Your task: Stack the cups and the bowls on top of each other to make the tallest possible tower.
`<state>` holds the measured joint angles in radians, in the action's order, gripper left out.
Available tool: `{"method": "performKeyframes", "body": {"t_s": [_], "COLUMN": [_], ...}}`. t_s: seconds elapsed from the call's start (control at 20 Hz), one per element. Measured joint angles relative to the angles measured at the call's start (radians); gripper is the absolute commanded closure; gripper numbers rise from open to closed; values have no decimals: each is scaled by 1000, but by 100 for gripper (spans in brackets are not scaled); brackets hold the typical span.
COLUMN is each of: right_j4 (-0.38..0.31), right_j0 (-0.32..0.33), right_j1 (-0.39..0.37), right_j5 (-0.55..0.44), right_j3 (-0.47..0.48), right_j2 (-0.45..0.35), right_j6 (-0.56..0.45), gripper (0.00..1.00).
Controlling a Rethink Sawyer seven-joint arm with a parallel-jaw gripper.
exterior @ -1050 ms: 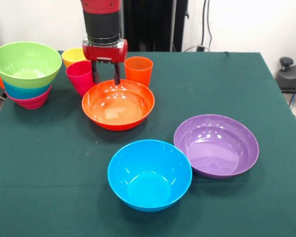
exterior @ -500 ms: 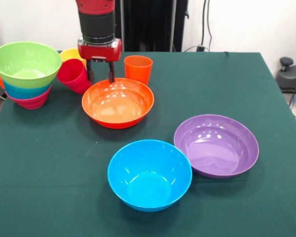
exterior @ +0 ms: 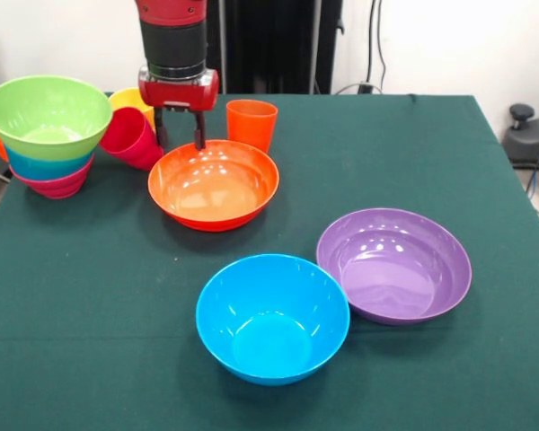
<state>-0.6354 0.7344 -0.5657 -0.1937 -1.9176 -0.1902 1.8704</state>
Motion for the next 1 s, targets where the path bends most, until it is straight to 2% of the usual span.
{"method": "performKeyframes", "body": {"t_s": [0.4,1.0], "right_j4": [0,0], "right_j0": [-15,-68], "right_j1": [26,117], "right_j5": [9,96], "right_j3": [22,77], "right_j2": [20,97], "right_j6": [0,0], "gripper": [0,0]}}
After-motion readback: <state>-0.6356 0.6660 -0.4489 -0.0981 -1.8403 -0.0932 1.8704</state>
